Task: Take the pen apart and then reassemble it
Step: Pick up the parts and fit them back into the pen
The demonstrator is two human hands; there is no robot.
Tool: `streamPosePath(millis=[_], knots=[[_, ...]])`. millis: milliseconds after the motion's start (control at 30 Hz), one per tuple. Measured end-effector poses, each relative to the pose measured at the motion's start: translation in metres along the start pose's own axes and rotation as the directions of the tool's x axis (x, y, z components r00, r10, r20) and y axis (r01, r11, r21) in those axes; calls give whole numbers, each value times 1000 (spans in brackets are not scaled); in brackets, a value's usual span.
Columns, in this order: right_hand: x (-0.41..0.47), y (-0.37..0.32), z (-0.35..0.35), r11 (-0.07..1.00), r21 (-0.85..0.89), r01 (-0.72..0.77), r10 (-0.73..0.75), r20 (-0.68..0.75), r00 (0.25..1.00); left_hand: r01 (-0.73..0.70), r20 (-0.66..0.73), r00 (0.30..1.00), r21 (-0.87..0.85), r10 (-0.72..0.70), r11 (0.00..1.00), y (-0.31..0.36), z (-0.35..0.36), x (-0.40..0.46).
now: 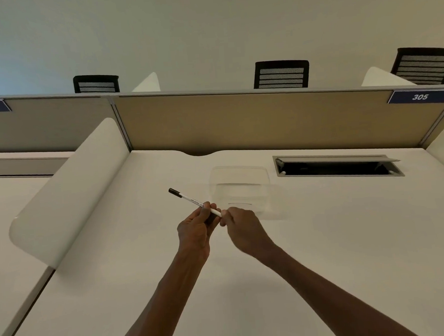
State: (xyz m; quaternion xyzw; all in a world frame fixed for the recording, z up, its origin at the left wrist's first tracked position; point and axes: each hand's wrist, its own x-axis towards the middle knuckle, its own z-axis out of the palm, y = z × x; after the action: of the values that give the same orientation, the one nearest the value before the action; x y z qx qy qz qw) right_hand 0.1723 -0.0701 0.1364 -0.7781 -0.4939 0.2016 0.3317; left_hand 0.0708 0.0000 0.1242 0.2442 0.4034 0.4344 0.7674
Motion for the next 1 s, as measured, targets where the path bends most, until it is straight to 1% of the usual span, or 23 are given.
streamPosePath(millis=[67, 133, 200, 267, 300, 333, 367, 400, 433, 467, 500, 533, 567, 600, 633, 667, 700, 767, 800, 867, 933, 967, 1000], knots=[[-1, 9, 6, 876, -415, 245, -285, -37, 958, 3, -15, 1000, 14, -3, 1000, 1, 2, 0], [1, 15, 6, 802, -500, 327, -387, -20, 922, 10, -11, 1000, 23, -10, 1000, 1, 3, 1], [2, 14, 4, 894, -326, 307, -335, -32, 942, 16, 7, 1000, 25, -16, 1000, 1, 3, 1], [0, 3, 3, 986, 110, 128, -126, -29, 992, 17, 32, 999, 22, -17, 1000, 1, 1, 1], [0, -1, 3, 917, 396, -52, 44, 29, 999, 16, 44, 999, 23, -17, 1000, 1, 0, 1], [1, -5, 4, 700, 661, -270, 215, 165, 962, 13, 54, 998, 26, -15, 1000, 1, -1, 2], [2, -9, 5, 378, 810, -449, 306, 348, 886, 7, 63, 998, 31, -9, 1000, 1, -1, 2], [2, -11, 5, 99, 833, -545, 320, 492, 810, 0, 69, 998, 35, -2, 999, 1, -1, 2], [2, -11, 4, -46, 815, -577, 300, 562, 771, -7, 69, 998, 38, 4, 999, 1, -2, 3], [2, -12, 3, -62, 806, -589, 290, 579, 762, -11, 66, 998, 41, 8, 999, 1, -2, 4], [2, -13, 2, 48, 812, -582, 297, 545, 784, -13, 61, 998, 47, 10, 999, 1, -3, 4], [3, -12, 2, 305, 795, -524, 312, 436, 844, -15, 56, 998, 55, 12, 998, 1, -2, 4], [2, -10, 2, 655, 656, -375, 268, 262, 927, -15, 47, 999, 60, 12, 998, 0, -2, 4], [1, -6, 3, 927, 343, -150, 132, 76, 988, -11, 31, 999, 59, 9, 998, -1, -2, 5], [1, 1, 6, 997, -33, 69, -70, -42, 997, -2, 12, 1000, 51, 1, 999, -2, -2, 5], [2, 6, 8, 929, -305, 211, -243, -70, 968, 9, -4, 1000, 40, -9, 999, -2, -1, 5], [1, 10, 7, 839, -454, 300, -367, -63, 928, 16, -11, 1000, 34, -16, 999, -2, -1, 6], [2, 15, 7, 740, -568, 360, -450, -20, 893, 23, -13, 1000, 37, -22, 999, -3, 1, 7], [2, 16, 7, 766, -538, 352, -434, -29, 901, 27, -11, 1000, 34, -27, 999, -3, 2, 7], [4, 11, 6, 922, -273, 275, -305, -75, 949, 45, 12, 999, 15, -45, 999, -4, 2, 6], [4, 0, 8, 973, 226, 45, -36, -44, 998, 62, 54, 997, 1, -62, 998, -2, 2, 5], [3, -5, 8, 864, 491, -115, 118, 24, 993, 67, 71, 995, -4, -66, 998, -2, 2, 5], [2, -9, 8, 658, 701, -275, 243, 148, 959, 71, 82, 994, -8, -70, 997, -2, 3, 4]])
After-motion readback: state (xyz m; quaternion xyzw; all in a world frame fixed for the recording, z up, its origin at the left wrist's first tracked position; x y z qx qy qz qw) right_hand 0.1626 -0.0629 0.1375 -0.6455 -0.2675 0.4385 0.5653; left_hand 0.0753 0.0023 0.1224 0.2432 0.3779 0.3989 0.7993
